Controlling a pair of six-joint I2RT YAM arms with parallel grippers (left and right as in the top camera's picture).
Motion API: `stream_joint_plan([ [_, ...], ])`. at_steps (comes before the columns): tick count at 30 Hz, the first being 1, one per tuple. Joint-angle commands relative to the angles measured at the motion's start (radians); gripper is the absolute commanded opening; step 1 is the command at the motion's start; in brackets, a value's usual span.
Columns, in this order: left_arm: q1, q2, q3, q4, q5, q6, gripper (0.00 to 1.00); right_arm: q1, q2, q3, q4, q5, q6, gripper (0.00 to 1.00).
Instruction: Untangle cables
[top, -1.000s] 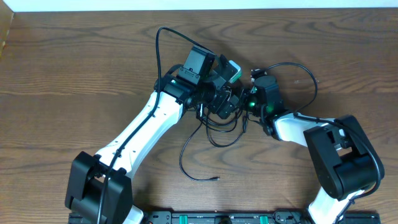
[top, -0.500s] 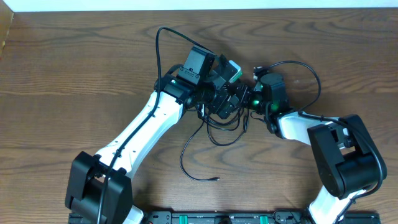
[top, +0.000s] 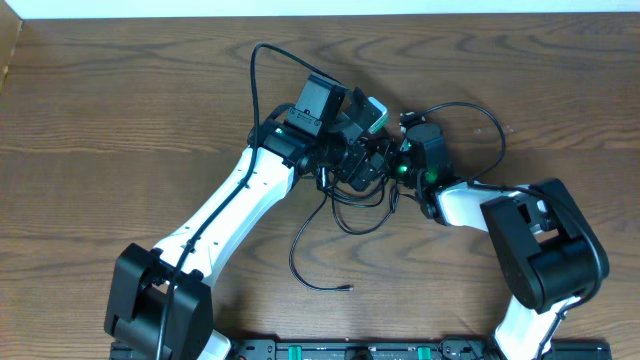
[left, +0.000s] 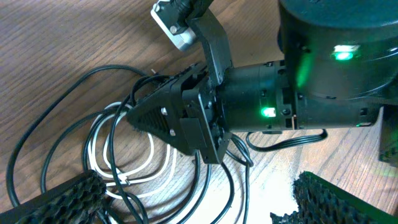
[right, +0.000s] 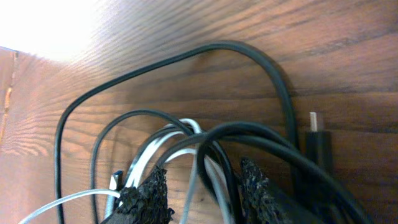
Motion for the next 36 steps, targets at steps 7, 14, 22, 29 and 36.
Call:
stream_joint_plan([
  [7, 0.004, 0.003, 0.003, -0.002, -0.013, 0.003, 0.98, -0.017, 0.056, 0.002, 0.052, -0.118, -0.003, 0.02],
  [14, 0.004, 0.003, 0.003, -0.002, -0.013, 0.003, 0.98, -0.109, 0.014, 0.002, 0.059, -0.337, -0.003, 0.01],
  [22, 0.004, 0.003, 0.003, -0.002, -0.013, 0.003, 0.98, -0.208, -0.111, 0.002, 0.061, -0.631, -0.041, 0.01],
  [29, 0.004, 0.003, 0.003, 0.002, -0.013, 0.003, 0.98, -0.224, -0.203, 0.002, 0.063, -0.809, -0.050, 0.01],
  [36, 0.004, 0.003, 0.003, 0.002, -0.013, 0.003, 0.98, -0.226, -0.270, 0.002, 0.068, -0.942, -0.057, 0.01],
])
